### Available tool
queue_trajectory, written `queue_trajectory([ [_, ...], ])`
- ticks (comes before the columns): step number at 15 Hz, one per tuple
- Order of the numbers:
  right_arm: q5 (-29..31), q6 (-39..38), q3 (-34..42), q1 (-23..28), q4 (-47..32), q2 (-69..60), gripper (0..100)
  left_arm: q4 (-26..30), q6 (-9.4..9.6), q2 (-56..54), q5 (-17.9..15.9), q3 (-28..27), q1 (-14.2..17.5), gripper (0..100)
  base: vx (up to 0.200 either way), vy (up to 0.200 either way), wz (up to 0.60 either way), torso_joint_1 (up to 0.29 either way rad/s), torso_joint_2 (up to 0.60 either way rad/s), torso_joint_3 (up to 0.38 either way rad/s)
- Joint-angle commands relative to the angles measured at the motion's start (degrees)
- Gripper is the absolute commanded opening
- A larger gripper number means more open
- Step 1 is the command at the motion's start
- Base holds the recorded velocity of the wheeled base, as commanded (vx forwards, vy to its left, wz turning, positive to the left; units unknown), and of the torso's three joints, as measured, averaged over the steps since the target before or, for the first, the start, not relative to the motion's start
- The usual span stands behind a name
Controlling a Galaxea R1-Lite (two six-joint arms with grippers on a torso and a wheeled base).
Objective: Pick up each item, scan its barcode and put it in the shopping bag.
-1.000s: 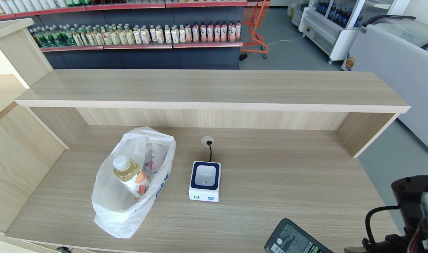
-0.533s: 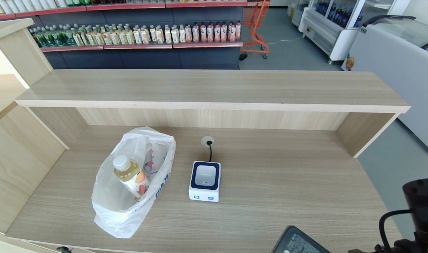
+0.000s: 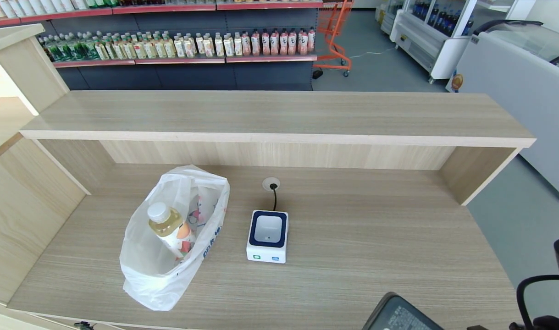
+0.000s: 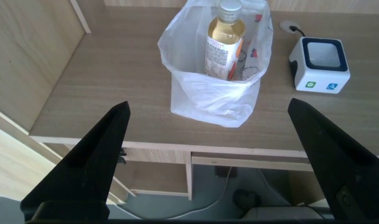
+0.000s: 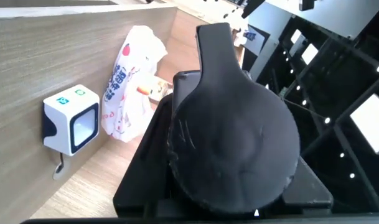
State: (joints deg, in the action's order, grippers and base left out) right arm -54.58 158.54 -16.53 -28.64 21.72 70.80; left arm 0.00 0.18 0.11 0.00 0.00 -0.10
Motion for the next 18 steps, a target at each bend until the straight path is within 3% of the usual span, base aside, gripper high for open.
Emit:
queue_trajectory([
  [1, 0.0, -0.1, 0.0, 0.4, 0.1, -0.6, 0, 0.0, -0.01, 0.0, 0.0, 0.0, 0.0, 100, 0.0, 0.0, 0.0, 0.0, 0.0, 0.0],
  [7, 0.1, -3.4, -0.1, 1.9, 0.1, -1.8, 0, 0.0, -0.01, 0.0, 0.0, 0.0, 0.0, 100, 0.0, 0.0, 0.0, 0.0, 0.0, 0.0],
  [12, 0.6, -38.2, -3.7, 12.2, 0.6, -3.4, 0, 0.0, -0.01, 0.0, 0.0, 0.0, 0.0, 100, 0.0, 0.0, 0.0, 0.0, 0.0, 0.0],
  [14, 3.5, -51.8, -5.0, 17.2, 0.3, -6.2, 0, 0.0, -0.01, 0.0, 0.0, 0.0, 0.0, 100, 0.0, 0.0, 0.0, 0.0, 0.0, 0.0],
  [17, 3.8, -71.7, -7.9, 19.3, 0.2, -7.2, 0, 0.0, -0.01, 0.0, 0.0, 0.0, 0.0, 100, 0.0, 0.0, 0.0, 0.0, 0.0, 0.0],
  [18, 5.5, -88.3, -10.0, 19.2, 0.4, -7.1, 0, 0.0, -0.01, 0.0, 0.0, 0.0, 0.0, 100, 0.0, 0.0, 0.0, 0.0, 0.0, 0.0],
])
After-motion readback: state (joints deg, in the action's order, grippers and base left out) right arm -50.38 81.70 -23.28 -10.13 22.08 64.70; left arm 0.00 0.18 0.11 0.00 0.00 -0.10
